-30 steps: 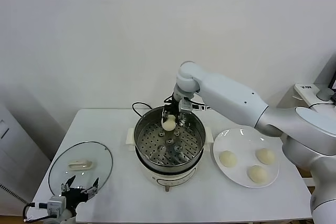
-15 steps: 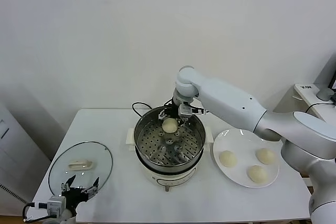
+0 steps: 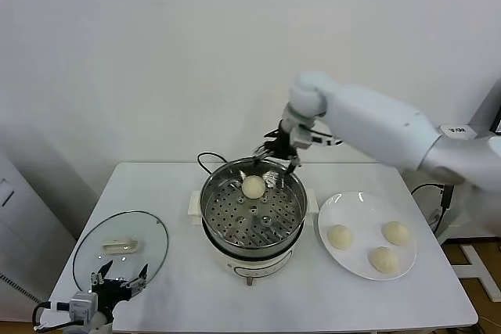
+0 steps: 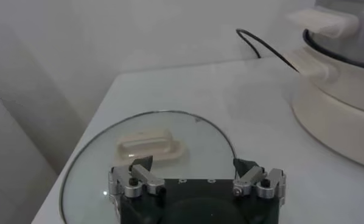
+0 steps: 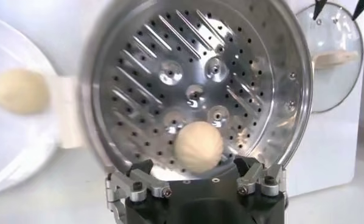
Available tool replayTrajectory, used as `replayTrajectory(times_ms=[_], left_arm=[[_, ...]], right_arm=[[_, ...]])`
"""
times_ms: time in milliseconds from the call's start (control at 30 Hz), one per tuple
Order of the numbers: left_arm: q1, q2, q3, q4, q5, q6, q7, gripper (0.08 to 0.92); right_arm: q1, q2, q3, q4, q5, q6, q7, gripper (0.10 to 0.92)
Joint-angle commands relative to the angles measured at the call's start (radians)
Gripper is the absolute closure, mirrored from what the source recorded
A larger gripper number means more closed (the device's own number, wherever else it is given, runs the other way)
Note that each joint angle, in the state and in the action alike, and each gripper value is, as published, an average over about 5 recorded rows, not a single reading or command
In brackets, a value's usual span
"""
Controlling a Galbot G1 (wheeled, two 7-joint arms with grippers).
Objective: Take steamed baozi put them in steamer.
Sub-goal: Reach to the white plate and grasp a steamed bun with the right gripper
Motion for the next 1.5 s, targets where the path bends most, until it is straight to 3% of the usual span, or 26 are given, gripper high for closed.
replayTrajectory(times_ms=[33, 233, 533, 933, 1500], left_arm=[[-0.002, 0.003, 0.000, -0.002, -0.005, 0.001, 0.000, 0.177], [-0.001, 0.005, -0.001, -0.012, -0.014, 0.001, -0.001, 0.177], [-0.001, 0.004, -0.004, -0.019, -0.017, 0.001, -0.002, 0.177], [-0.010, -0.008, 0.006, -0.021, -0.012, 0.010, -0.005, 0.177], [-0.012, -0.012, 0.008, -0.019, -0.012, 0.013, -0.006, 0.177]], right_arm=[[0.193, -0.145, -0.222, -0.004, 0.339, -0.510, -0.059, 0.203], [0.188, -0.259, -0.297, 0.018, 0.385, -0.636, -0.088, 0.203], [0.055, -0.377, -0.306, 0.060, 0.377, -0.719, -0.011, 0.203], [-0.157, -0.351, -0.196, 0.036, 0.349, -0.774, 0.110, 0.203], [-0.352, -0.262, -0.094, -0.060, 0.235, -0.765, 0.129, 0.203]])
